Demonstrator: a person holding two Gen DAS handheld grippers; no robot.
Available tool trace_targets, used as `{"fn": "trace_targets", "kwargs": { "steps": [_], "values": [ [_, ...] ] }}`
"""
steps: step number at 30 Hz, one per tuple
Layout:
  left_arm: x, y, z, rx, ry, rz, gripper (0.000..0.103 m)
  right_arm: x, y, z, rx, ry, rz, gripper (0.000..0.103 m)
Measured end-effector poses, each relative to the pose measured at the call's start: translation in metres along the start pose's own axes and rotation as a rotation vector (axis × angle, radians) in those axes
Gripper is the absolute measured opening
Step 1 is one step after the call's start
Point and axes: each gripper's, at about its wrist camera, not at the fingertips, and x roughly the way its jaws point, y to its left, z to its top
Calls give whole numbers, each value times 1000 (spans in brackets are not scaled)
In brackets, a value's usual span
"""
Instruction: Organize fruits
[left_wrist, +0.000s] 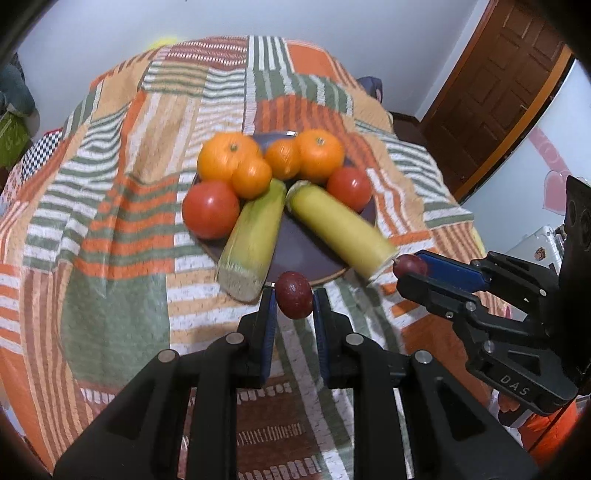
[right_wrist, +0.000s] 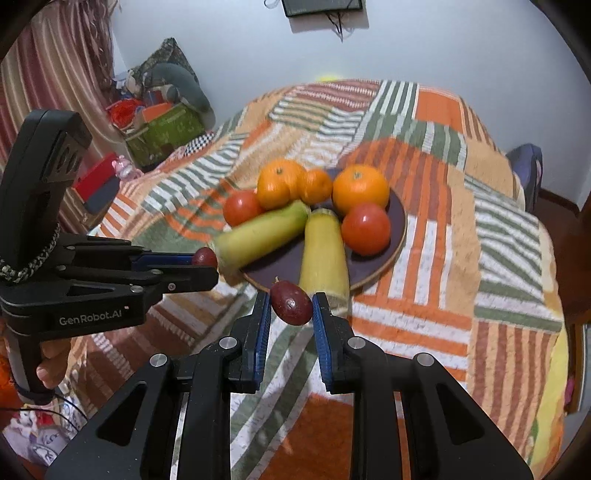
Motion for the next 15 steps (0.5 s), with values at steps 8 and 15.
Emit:
{"fn": "trace_targets", "kwargs": {
  "steps": [8, 15],
  "values": [
    [-5, -7, 21, 15, -42, -1, 20, -6, -8, 20, 0, -60, -22, 21],
    [0, -10, 40, 29, -63, 9, 20, 2, -20, 34, 8, -82, -29, 21]
  ]
}}
